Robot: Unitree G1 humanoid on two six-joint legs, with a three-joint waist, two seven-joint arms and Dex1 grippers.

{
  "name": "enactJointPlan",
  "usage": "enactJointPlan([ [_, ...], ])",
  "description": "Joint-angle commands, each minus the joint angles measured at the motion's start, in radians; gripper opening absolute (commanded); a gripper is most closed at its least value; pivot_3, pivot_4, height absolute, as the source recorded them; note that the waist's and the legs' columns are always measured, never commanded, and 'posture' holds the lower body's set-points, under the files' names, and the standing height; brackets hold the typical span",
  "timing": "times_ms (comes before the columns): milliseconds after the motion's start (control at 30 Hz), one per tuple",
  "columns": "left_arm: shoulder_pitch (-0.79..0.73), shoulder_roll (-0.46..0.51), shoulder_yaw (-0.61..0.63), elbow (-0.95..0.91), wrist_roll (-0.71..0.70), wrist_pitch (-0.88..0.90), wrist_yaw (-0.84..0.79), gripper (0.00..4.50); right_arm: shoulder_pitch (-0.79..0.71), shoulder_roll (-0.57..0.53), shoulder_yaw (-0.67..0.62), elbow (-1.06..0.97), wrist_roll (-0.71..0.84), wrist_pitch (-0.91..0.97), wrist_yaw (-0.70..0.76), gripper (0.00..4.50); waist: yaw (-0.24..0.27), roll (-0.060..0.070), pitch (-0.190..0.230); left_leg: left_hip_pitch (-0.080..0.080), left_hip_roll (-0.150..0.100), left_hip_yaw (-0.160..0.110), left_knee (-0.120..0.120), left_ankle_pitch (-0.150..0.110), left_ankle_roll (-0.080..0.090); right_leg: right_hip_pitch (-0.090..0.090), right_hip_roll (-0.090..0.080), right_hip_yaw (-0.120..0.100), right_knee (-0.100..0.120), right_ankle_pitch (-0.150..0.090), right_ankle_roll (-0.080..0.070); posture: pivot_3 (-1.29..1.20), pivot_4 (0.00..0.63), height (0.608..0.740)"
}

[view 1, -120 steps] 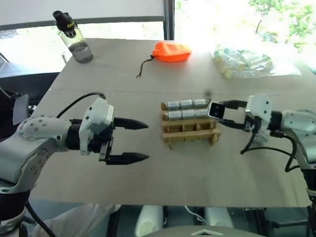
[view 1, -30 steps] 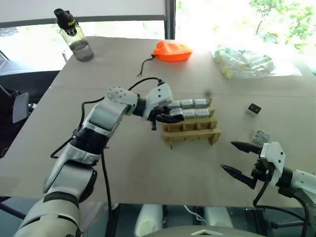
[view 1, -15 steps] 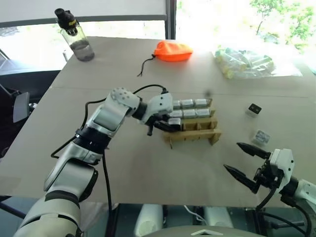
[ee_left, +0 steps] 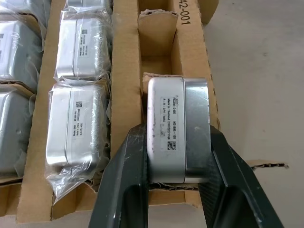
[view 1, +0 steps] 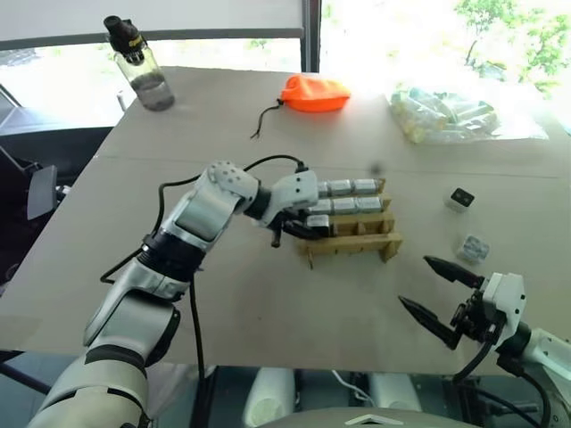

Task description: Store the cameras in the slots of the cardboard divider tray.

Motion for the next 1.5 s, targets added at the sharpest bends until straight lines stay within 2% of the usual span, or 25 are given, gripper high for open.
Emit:
enactJointPlan([
  [33, -0.003, -0.001, -0.024, 0.002, 0.034, 0.029, 0.023, 0.76, 0.011, 0.01, -0.006, -0.019, -0.003, -0.032, -0.01, 4.44, 0.0, 0.0, 0.0, 0.0, 0.0, 0.0, 0.001, 0.0, 0.0, 0.0, 0.0, 0.0, 0.001, 0.0, 0.0, 0.0, 0.15, 0.726],
  [167, -0.009, -0.017, -0.024, 0.003, 0.025, 0.05, 0.022, 0.76, 0.017, 0.014, -0.01, -0.016, -0.004, -0.045, -0.012, 4.44, -0.001, 0.0, -0.001, 0.0, 0.0, 0.0, 0.004, 0.0, 0.001, 0.0, 0.0, 0.001, 0.004, 0.0, 0.0, 0.0, 0.15, 0.726],
  [233, -0.012, -0.017, -0.023, 0.002, 0.021, 0.053, 0.015, 1.79, 0.02, 0.014, -0.012, -0.014, -0.003, -0.051, -0.011, 4.5, -0.001, 0.0, -0.001, 0.0, 0.0, 0.0, 0.004, 0.0, 0.001, 0.0, 0.0, 0.001, 0.004, 0.0, 0.0, 0.0, 0.15, 0.726],
  [267, -0.013, -0.014, -0.024, 0.002, 0.02, 0.054, 0.008, 1.98, 0.019, 0.014, -0.013, -0.013, -0.003, -0.052, -0.01, 4.5, 0.001, 0.0, -0.001, 0.0, 0.0, 0.0, 0.005, -0.001, 0.001, 0.0, 0.0, 0.001, 0.004, 0.0, 0.0, 0.0, 0.15, 0.726],
  [300, -0.013, -0.01, -0.025, 0.001, 0.02, 0.05, 0.0, 2.43, 0.018, 0.013, -0.013, -0.012, -0.003, -0.053, -0.011, 4.5, 0.001, 0.0, -0.001, 0.0, 0.0, 0.0, 0.005, -0.001, 0.001, 0.0, -0.001, 0.001, 0.004, 0.0, 0.0, 0.0, 0.15, 0.726],
  [333, -0.012, -0.011, -0.024, -0.001, 0.018, 0.056, -0.002, 2.61, 0.017, 0.012, -0.014, -0.01, -0.003, -0.053, -0.011, 4.5, 0.002, 0.0, -0.001, 0.0, 0.0, 0.0, 0.005, -0.001, 0.001, 0.0, -0.001, 0.001, 0.004, 0.0, 0.0, 0.0, 0.15, 0.726],
  [467, -0.026, -0.031, -0.01, 0.014, 0.019, 0.084, 0.031, 4.19, 0.013, 0.009, -0.017, -0.006, 0.0, -0.053, -0.009, 4.5, 0.009, 0.0, -0.002, 0.001, 0.0, -0.002, 0.007, -0.001, 0.001, 0.003, -0.001, 0.0, 0.005, 0.0, 0.0, 0.0, 0.15, 0.726],
  [500, -0.026, -0.031, -0.008, 0.012, 0.016, 0.086, 0.03, 4.45, 0.013, 0.007, -0.018, -0.005, 0.001, -0.053, -0.008, 4.5, 0.009, 0.0, -0.002, 0.001, 0.0, -0.002, 0.007, -0.001, 0.002, 0.003, -0.001, 0.0, 0.005, -0.001, 0.001, 0.0, 0.15, 0.726],
  [767, -0.023, -0.022, 0.035, -0.053, -0.038, 0.124, 0.027, 4.45, 0.008, -0.007, -0.036, -0.002, 0.015, -0.047, -0.001, 4.5, 0.005, 0.0, -0.002, 0.0, 0.0, -0.002, 0.007, -0.002, 0.003, 0.002, -0.001, 0.002, 0.004, 0.0, 0.0, 0.0, 0.15, 0.726],
  [1000, 0.057, 0.089, 0.165, -0.22, -0.185, 0.168, -0.029, 4.45, -0.002, -0.06, -0.13, 0.04, 0.048, -0.038, 0.018, 4.5, -0.006, 0.0, -0.001, -0.002, 0.001, -0.001, 0.006, -0.002, 0.002, 0.0, -0.001, 0.004, 0.004, 0.0, 0.0, 0.0, 0.15, 0.726],
  [1067, 0.075, 0.114, 0.207, -0.247, -0.234, 0.241, -0.015, 4.45, -0.021, -0.077, -0.166, 0.079, -0.004, -0.014, -0.041, 4.5, -0.004, 0.0, -0.001, -0.002, 0.001, -0.001, 0.006, -0.002, 0.002, 0.0, -0.001, 0.004, 0.004, 0.0, 0.0, 0.0, 0.15, 0.726],
  [1200, 0.137, 0.152, 0.303, -0.316, -0.295, 0.211, 0.007, 4.45, -0.093, -0.109, -0.178, 0.144, -0.117, 0.068, -0.17, 4.5, -0.004, 0.0, -0.001, -0.001, 0.0, -0.001, 0.006, -0.002, 0.002, 0.0, -0.002, 0.005, 0.004, 0.0, 0.0, 0.0, 0.15, 0.726],
  [1333, 0.216, 0.184, 0.416, -0.411, -0.404, 0.192, -0.01, 4.45, -0.151, -0.132, -0.178, 0.178, -0.156, 0.143, -0.227, 4.5, -0.004, 0.0, -0.001, -0.003, 0.001, -0.001, 0.006, -0.002, 0.002, -0.001, -0.002, 0.004, 0.004, 0.0, 0.0, 0.0, 0.15, 0.726],
  [1500, 0.333, 0.241, 0.529, -0.503, -0.535, 0.178, -0.057, 4.45, -0.23, -0.255, -0.19, 0.322, -0.153, 0.165, -0.103, 4.5, -0.006, 0.001, 0.0, -0.002, 0.0, 0.001, 0.006, -0.002, 0.002, -0.001, -0.002, 0.005, 0.004, 0.0, 0.0, 0.0, 0.15, 0.726],
])
